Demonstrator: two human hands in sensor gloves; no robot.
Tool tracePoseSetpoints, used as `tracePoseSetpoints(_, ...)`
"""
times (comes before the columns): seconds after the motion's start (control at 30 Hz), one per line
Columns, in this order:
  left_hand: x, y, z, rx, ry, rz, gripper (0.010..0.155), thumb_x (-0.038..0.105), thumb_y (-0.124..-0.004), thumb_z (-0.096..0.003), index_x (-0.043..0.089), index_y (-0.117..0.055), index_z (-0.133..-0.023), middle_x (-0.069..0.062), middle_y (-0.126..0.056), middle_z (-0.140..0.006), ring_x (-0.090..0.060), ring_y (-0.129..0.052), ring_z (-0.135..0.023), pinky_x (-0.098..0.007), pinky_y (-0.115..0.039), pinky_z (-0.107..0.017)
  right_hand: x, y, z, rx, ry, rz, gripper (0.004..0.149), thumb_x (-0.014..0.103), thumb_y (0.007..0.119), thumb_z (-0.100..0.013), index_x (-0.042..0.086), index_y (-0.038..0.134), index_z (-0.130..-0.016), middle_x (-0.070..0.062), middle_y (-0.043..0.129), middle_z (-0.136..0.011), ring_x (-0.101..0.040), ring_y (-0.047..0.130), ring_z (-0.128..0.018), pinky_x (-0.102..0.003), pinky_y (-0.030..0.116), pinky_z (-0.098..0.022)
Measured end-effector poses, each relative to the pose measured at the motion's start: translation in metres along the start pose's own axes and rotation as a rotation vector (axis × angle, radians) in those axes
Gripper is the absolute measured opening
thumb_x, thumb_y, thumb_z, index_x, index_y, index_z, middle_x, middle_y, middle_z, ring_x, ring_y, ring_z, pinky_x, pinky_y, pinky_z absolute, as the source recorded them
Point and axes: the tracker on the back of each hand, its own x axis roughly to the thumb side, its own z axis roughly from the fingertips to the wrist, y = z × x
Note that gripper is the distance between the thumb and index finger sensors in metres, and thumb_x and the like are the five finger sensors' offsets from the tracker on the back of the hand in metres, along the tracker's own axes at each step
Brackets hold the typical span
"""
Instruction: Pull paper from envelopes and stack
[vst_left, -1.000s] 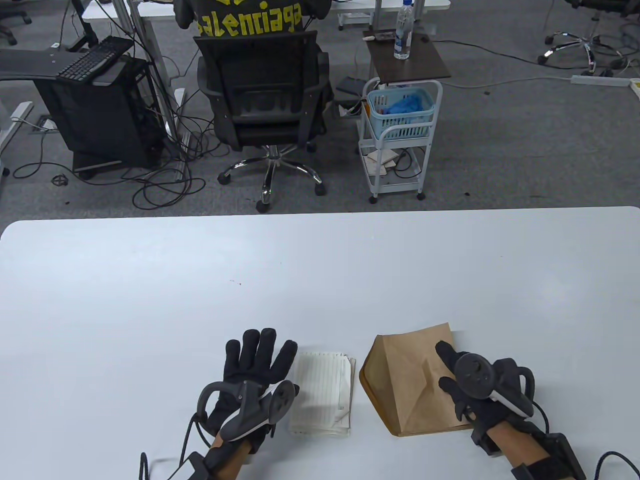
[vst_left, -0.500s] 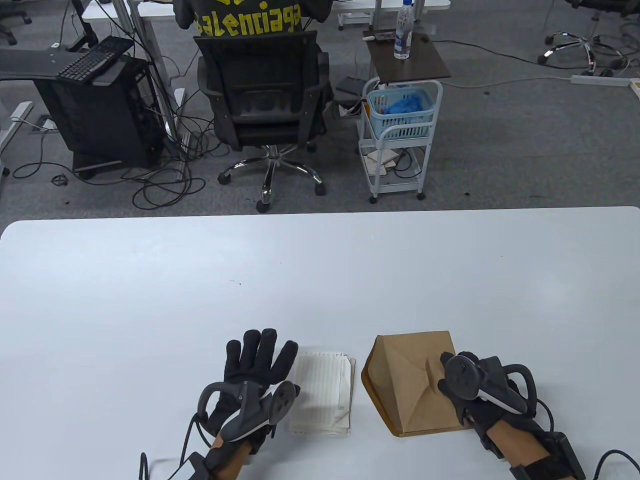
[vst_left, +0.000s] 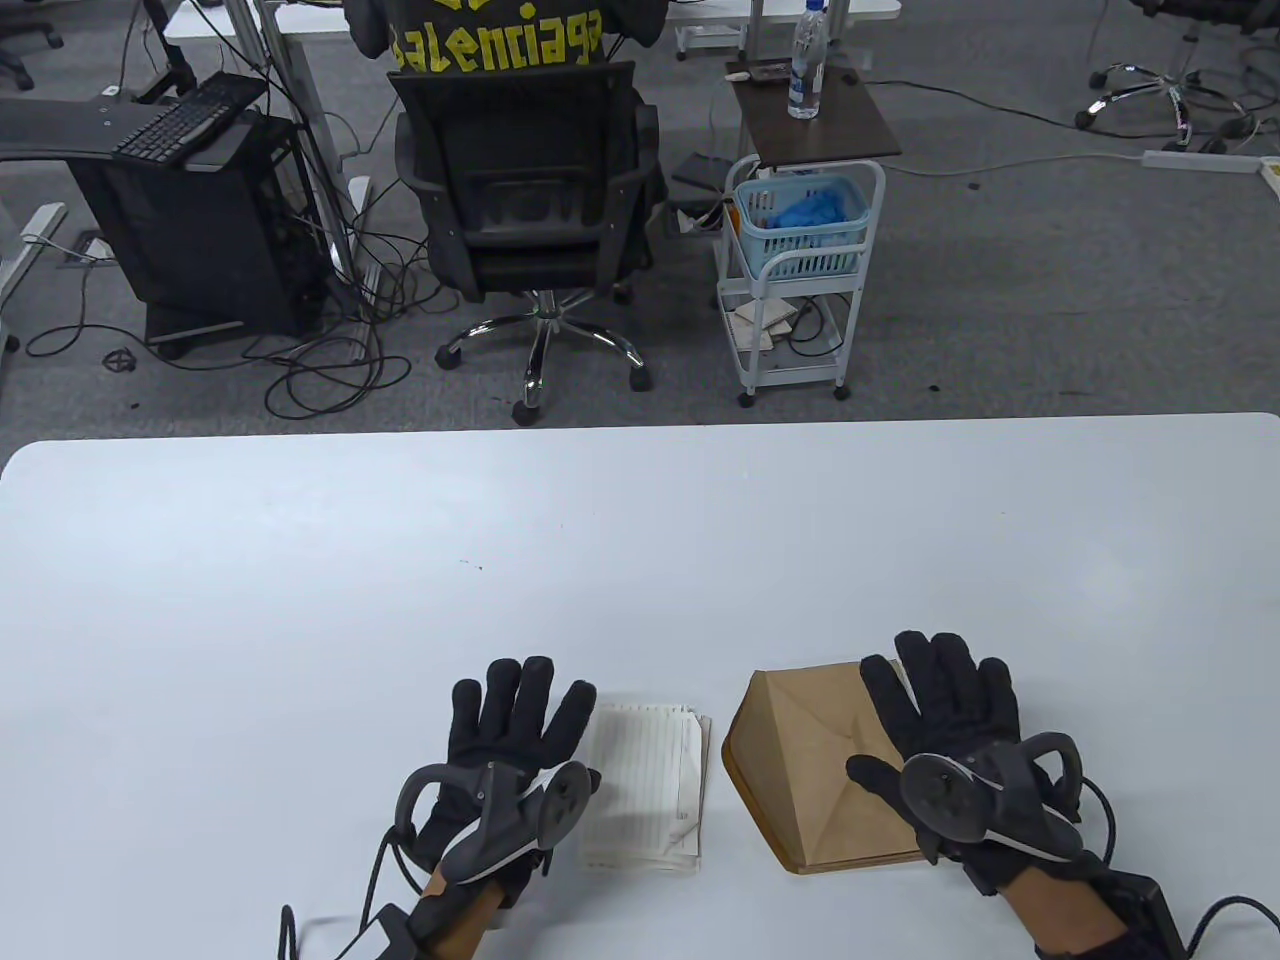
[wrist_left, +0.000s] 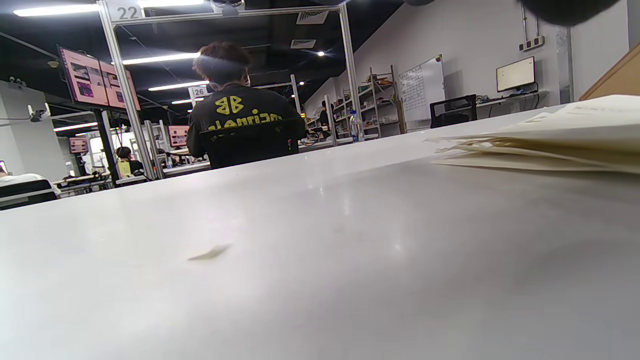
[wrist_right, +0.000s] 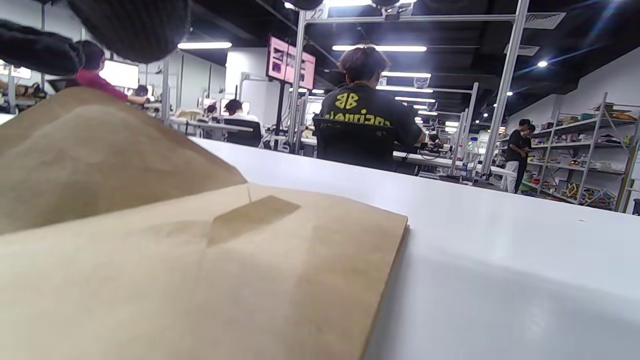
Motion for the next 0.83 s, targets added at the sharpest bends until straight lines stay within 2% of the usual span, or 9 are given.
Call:
tracePoseSetpoints(0.23,-0.0016,-0.0003,0.0004,0.004,0.006,0.004,0.078,0.062,-0.067,-0.0456,0.043,-0.030,-0.111,-0.008,-0.020,-0.121,-0.043,-0.022,-0.115,-0.063,-0.013,-0.079,-0.0012,0.0025,0.0048,0.022,0.013,-0.037,0.088,0.065,0.066,-0.049,0.019,0.025,-0.113,-0.025,0.019,-0.115,-0.054,0.019,-0.107,-0.078,0.025,-0.068)
tracePoseSetpoints(0.83,-0.0018,-0.0036,0.0001,-0.014,0.000,0.009,0.077,0.061,-0.067,-0.0458,0.042,-0.031,-0.111,-0.009,-0.021,-0.121,-0.043,-0.023,-0.115,-0.063,-0.015,-0.079,-0.0012,0.0037,0.0038,0.047,0.021,-0.051,0.086,0.063,0.068,-0.049,0.018,0.032,-0.113,-0.026,0.025,-0.115,-0.054,0.025,-0.107,-0.077,0.027,-0.068)
